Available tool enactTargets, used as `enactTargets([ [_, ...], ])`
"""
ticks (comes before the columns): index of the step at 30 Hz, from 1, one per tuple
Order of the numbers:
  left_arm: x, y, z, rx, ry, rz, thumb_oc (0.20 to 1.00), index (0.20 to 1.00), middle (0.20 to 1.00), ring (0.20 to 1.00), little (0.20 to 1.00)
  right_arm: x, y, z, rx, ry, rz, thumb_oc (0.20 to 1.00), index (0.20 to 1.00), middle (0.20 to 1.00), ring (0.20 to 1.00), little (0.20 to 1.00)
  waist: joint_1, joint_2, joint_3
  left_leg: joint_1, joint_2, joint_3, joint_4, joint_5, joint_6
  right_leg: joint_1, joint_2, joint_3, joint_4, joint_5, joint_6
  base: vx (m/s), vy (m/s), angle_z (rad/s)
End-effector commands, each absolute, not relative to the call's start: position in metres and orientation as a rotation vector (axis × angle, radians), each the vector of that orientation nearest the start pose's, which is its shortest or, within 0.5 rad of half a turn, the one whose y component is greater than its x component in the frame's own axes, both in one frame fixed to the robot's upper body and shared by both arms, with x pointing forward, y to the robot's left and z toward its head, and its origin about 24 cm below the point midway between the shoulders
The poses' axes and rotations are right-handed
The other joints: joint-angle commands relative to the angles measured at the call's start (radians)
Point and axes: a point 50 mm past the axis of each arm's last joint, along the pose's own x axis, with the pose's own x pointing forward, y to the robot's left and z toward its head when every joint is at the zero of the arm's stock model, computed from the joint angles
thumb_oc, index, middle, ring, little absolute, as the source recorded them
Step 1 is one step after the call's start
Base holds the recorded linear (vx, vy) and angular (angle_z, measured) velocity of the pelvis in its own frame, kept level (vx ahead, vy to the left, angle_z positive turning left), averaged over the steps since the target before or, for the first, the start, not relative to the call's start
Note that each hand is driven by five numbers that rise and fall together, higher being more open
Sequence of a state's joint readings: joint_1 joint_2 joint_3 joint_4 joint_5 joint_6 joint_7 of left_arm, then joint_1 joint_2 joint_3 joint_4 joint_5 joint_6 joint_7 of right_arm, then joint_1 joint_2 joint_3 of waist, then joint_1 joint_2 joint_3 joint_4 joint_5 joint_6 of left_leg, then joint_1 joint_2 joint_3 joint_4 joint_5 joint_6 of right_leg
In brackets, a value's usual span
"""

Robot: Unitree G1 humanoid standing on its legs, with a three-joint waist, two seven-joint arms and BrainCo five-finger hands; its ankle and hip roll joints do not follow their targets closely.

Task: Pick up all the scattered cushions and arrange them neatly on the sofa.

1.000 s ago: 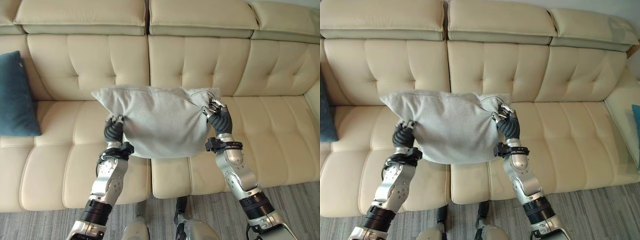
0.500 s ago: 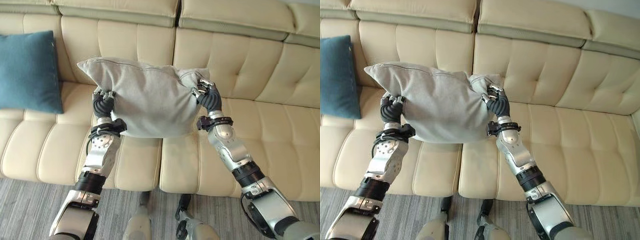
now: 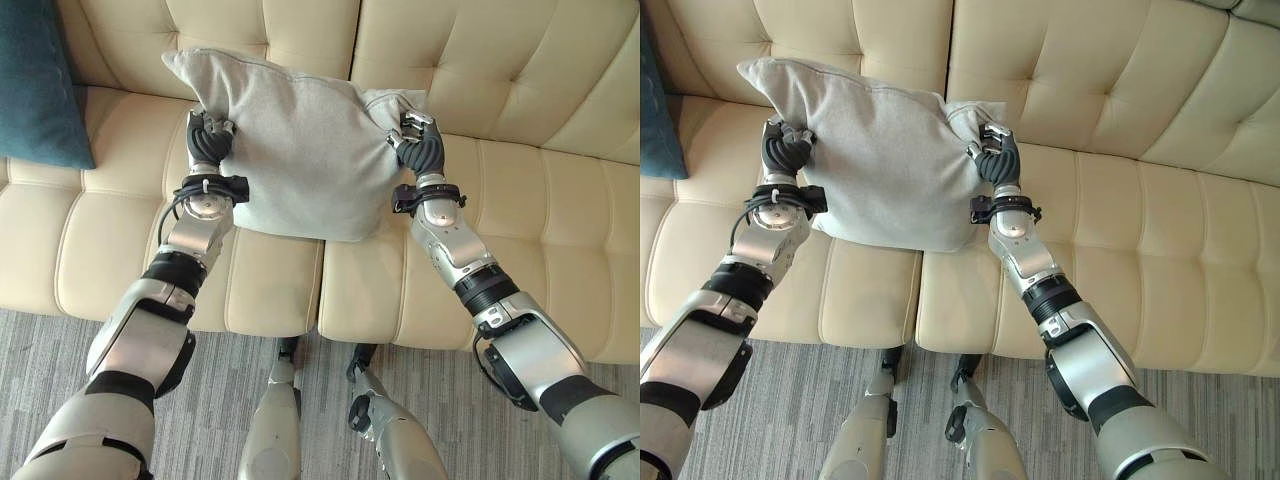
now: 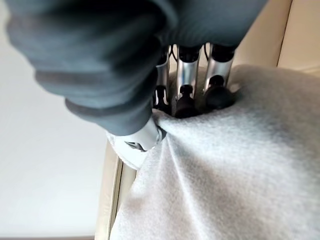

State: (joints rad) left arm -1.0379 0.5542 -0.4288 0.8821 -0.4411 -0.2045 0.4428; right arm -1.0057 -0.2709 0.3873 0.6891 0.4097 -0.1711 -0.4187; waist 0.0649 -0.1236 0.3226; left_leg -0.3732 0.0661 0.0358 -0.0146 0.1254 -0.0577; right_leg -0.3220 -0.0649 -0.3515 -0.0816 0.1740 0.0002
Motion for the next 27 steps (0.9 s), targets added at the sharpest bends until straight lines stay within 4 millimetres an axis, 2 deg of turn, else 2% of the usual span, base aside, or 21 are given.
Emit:
enactTargets([
  [1, 0.411, 0.207, 0.259, 0.412, -0.421, 0.325, 1.0, 1.0, 1.0, 1.0, 1.0, 0.409, -0.113, 0.227, -0.166, -0.367, -0.084, 1.0, 1.0, 1.0, 1.0, 1.0, -0.025, -0.007, -0.043, 0.016, 0.01, 0.06, 0.0, -0.06, -0.031, 0.026, -0.117, 0.054, 0.049, -0.072, 0.175, 0.01, 0.049, 0.0],
  [5, 0.415, 0.225, 0.258, 0.212, -0.325, 0.342, 1.0, 1.0, 1.0, 1.0, 1.0, 0.419, -0.15, 0.224, -0.107, -0.245, -0.205, 1.0, 1.0, 1.0, 1.0, 1.0, -0.041, 0.007, -0.053, 0.044, 0.007, 0.067, -0.024, -0.059, -0.029, 0.035, -0.117, 0.064, 0.04, -0.065, 0.178, 0.02, 0.036, -0.15],
  [9, 0.411, 0.235, 0.262, 0.011, -0.329, 0.326, 1.0, 1.0, 1.0, 1.0, 1.0, 0.418, -0.181, 0.219, 0.046, -0.207, -0.328, 1.0, 1.0, 1.0, 1.0, 1.0, -0.052, 0.03, -0.082, 0.079, 0.001, 0.071, -0.048, -0.063, -0.029, 0.052, -0.114, 0.069, 0.027, -0.064, 0.181, 0.05, 0.032, -0.11],
  [12, 0.408, 0.242, 0.249, -0.096, -0.312, 0.341, 1.0, 1.0, 1.0, 1.0, 1.0, 0.412, -0.199, 0.214, 0.11, -0.218, -0.41, 1.0, 1.0, 1.0, 1.0, 1.0, -0.06, 0.044, -0.11, 0.104, -0.004, 0.072, -0.061, -0.069, -0.03, 0.072, -0.114, 0.069, 0.017, -0.068, 0.18, 0.07, 0.018, -0.13],
  [15, 0.403, 0.249, 0.225, -0.195, -0.275, 0.358, 1.0, 1.0, 1.0, 1.0, 1.0, 0.404, -0.22, 0.198, 0.171, -0.206, -0.485, 1.0, 1.0, 1.0, 1.0, 1.0, -0.065, 0.053, -0.134, 0.124, -0.007, 0.072, -0.066, -0.077, -0.029, 0.093, -0.114, 0.068, 0.009, -0.072, 0.18, 0.07, 0.005, -0.02],
  [17, 0.394, 0.26, 0.2, -0.194, -0.238, 0.37, 1.0, 1.0, 1.0, 1.0, 1.0, 0.393, -0.235, 0.172, 0.183, -0.168, -0.506, 1.0, 1.0, 1.0, 1.0, 1.0, -0.068, 0.057, -0.154, 0.147, -0.008, 0.075, -0.07, -0.082, -0.029, 0.114, -0.112, 0.066, 0.004, -0.077, 0.179, 0.11, -0.006, -0.02],
  [18, 0.381, 0.27, 0.175, -0.155, -0.202, 0.37, 1.0, 1.0, 1.0, 1.0, 1.0, 0.38, -0.245, 0.145, 0.18, -0.127, -0.493, 1.0, 1.0, 1.0, 1.0, 1.0, -0.07, 0.059, -0.171, 0.171, -0.008, 0.078, -0.073, -0.087, -0.028, 0.136, -0.11, 0.066, 0.002, -0.083, 0.177, 0.1, -0.011, -0.03],
  [19, 0.38, 0.271, 0.172, -0.154, -0.197, 0.372, 1.0, 1.0, 1.0, 1.0, 1.0, 0.38, -0.245, 0.143, 0.178, -0.123, -0.492, 1.0, 1.0, 1.0, 1.0, 1.0, -0.071, 0.059, -0.176, 0.171, -0.008, 0.078, -0.073, -0.087, -0.028, 0.136, -0.111, 0.065, 0.001, -0.083, 0.177, 0.09, -0.014, -0.02],
  [20, 0.373, 0.276, 0.163, -0.098, -0.184, 0.364, 1.0, 1.0, 1.0, 1.0, 1.0, 0.372, -0.252, 0.131, 0.167, -0.101, -0.485, 1.0, 1.0, 1.0, 1.0, 1.0, -0.072, 0.058, -0.187, 0.178, -0.01, 0.08, -0.073, -0.086, -0.026, 0.146, -0.112, 0.065, -0.002, -0.081, 0.177, 0.06, -0.023, -0.01],
  [21, 0.353, 0.288, 0.144, -0.019, -0.164, 0.344, 1.0, 1.0, 1.0, 1.0, 1.0, 0.357, -0.258, 0.109, 0.114, -0.06, -0.445, 1.0, 1.0, 1.0, 1.0, 1.0, -0.071, 0.058, -0.202, 0.198, -0.01, 0.083, -0.073, -0.09, -0.025, 0.167, -0.113, 0.064, -0.003, -0.083, 0.178, 0.06, -0.023, 0.02],
  [22, 0.353, 0.288, 0.144, -0.019, -0.163, 0.345, 1.0, 1.0, 1.0, 1.0, 1.0, 0.357, -0.258, 0.109, 0.114, -0.059, -0.445, 1.0, 1.0, 1.0, 1.0, 1.0, -0.072, 0.058, -0.203, 0.198, -0.01, 0.083, -0.073, -0.09, -0.025, 0.166, -0.113, 0.064, -0.003, -0.083, 0.178, 0.08, -0.01, 0.02],
  [24, 0.323, 0.306, 0.112, 0.098, -0.09, 0.357, 1.0, 1.0, 1.0, 1.0, 1.0, 0.337, -0.275, 0.093, -0.02, -0.024, -0.398, 1.0, 1.0, 1.0, 1.0, 1.0, -0.065, 0.059, -0.226, 0.243, -0.009, 0.09, -0.073, -0.101, -0.026, 0.212, -0.112, 0.067, -0.006, -0.092, 0.179, 0.09, -0.015, -0.02],
  [25, 0.314, 0.311, 0.102, 0.148, -0.061, 0.357, 1.0, 1.0, 1.0, 1.0, 1.0, 0.33, -0.28, 0.087, -0.069, -0.002, -0.376, 1.0, 1.0, 1.0, 1.0, 1.0, -0.065, 0.057, -0.234, 0.255, -0.008, 0.092, -0.073, -0.102, -0.027, 0.224, -0.111, 0.067, -0.006, -0.095, 0.179, 0.06, -0.03, -0.09],
  [27, 0.295, 0.317, 0.077, 0.197, 0.018, 0.369, 1.0, 1.0, 1.0, 1.0, 1.0, 0.317, -0.282, 0.076, -0.138, 0.035, -0.328, 1.0, 1.0, 1.0, 1.0, 1.0, -0.066, 0.056, -0.248, 0.269, -0.009, 0.091, -0.073, -0.103, -0.025, 0.237, -0.111, 0.071, -0.006, -0.096, 0.179, 0.02, -0.014, -0.12],
])
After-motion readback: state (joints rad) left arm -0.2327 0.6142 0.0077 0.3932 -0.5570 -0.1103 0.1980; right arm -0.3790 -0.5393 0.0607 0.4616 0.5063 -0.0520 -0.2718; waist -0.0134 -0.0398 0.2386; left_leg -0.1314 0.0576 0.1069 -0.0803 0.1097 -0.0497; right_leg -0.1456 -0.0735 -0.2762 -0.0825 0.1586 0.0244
